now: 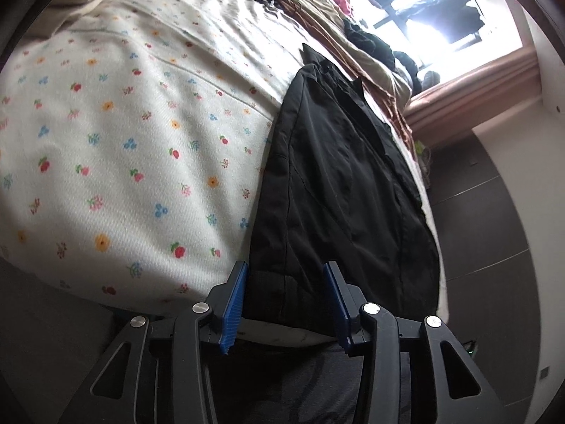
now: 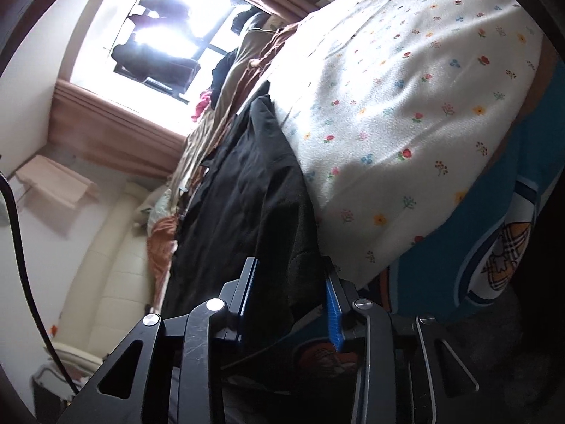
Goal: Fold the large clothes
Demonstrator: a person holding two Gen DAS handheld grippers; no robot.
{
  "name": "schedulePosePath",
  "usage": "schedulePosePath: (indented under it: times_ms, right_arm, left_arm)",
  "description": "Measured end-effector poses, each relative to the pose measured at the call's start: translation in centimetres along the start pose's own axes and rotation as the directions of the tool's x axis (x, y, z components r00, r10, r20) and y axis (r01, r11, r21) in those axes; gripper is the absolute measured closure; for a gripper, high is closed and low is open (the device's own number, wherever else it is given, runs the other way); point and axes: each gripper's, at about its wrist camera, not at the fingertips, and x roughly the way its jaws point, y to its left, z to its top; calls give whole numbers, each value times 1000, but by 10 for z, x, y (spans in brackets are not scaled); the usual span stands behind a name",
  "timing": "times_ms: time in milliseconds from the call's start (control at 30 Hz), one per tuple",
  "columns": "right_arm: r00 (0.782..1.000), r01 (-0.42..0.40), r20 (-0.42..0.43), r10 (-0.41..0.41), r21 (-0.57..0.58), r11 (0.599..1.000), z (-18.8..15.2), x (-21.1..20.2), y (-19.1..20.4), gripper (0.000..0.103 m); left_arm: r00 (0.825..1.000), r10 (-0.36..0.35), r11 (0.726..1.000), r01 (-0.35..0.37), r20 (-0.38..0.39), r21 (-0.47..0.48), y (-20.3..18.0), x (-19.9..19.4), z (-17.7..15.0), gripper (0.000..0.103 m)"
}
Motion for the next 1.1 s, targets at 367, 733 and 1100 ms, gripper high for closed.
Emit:
schedulePosePath:
  times_ms: [367,733,1100]
  right_arm:
    - [999,37,-1,-37,11,999,5,15,3,67]
    - [997,-71,9,71,14,997,6,19,22,67]
    - [999,12,36,-15,75,997,9,24,12,98]
  left_arm:
    - [998,-51,998,50,-20,-34,-5,8,-3,58]
    - [982,-179,979,184,53,-90,-2,-10,-10,58]
    - [999,-22,994,25,26,-105,-6,16,4,95]
